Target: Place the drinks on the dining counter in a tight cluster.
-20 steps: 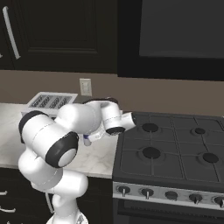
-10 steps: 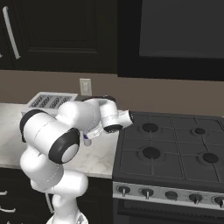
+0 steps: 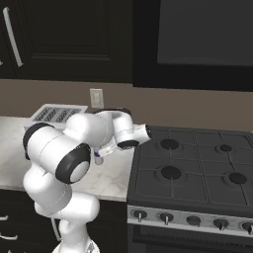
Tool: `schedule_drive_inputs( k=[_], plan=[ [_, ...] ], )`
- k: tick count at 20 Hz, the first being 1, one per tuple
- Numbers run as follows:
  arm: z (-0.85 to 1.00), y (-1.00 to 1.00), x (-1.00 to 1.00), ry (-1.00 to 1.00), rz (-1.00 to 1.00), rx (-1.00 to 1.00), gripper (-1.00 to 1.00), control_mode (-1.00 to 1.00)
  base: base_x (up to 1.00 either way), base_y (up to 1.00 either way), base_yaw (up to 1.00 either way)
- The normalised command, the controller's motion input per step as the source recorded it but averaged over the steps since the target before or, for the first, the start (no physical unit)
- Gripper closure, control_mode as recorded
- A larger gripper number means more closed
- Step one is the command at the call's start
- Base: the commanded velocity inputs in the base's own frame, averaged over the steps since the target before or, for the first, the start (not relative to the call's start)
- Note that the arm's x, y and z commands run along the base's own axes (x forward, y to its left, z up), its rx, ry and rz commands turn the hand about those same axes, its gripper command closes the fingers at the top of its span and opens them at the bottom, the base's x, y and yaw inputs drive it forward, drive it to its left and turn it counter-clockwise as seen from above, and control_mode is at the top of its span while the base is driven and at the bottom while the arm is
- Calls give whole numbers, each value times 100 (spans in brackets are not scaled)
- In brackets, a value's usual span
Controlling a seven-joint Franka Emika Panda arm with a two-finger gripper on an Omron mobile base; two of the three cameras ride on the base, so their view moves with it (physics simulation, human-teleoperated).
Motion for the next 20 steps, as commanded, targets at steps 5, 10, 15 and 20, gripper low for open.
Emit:
schedule_drive_inputs(
  k=[5,10,15,20],
  plan=[
    [0,13,6,0,0,0,-100,-100,0,0,0],
    [0,9,0,0,0,0,-100,-100,0,0,0],
    [1,11,0,0,0,0,-100,-100,0,0,0],
    [0,12,0,0,0,0,-100,-100,0,0,0]
  ],
)
